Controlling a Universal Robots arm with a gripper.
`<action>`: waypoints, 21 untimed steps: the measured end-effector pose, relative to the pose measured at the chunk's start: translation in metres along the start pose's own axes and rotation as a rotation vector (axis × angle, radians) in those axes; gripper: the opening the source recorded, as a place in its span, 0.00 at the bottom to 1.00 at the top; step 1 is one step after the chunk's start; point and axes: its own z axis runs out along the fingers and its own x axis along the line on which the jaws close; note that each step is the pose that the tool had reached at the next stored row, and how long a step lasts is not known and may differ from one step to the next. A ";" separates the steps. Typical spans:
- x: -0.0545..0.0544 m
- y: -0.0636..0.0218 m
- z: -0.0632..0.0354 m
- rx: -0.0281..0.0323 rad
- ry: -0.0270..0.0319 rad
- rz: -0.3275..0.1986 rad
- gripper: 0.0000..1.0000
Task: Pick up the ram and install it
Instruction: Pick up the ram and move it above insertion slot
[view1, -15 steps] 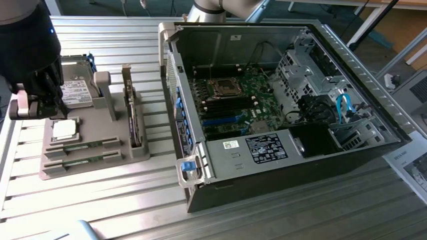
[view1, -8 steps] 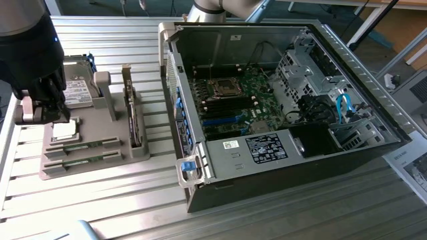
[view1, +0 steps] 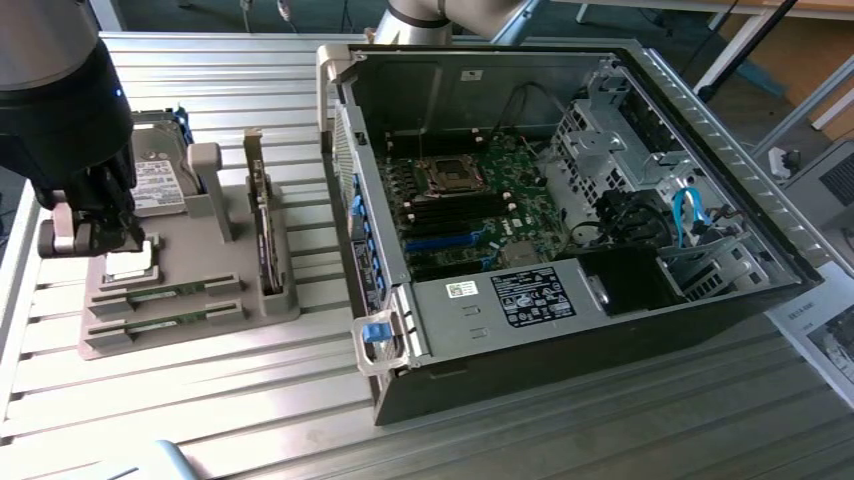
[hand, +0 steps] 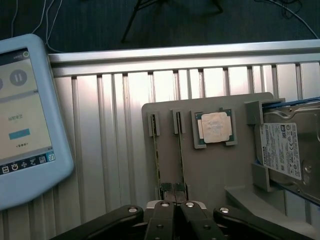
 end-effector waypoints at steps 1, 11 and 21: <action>0.000 0.0000 0.0001 0.0001 0.0000 -0.001 0.10; 0.000 -0.0050 0.0002 0.0000 0.0002 -0.010 0.10; 0.003 -0.0059 0.0099 -0.0001 0.0003 -0.011 0.10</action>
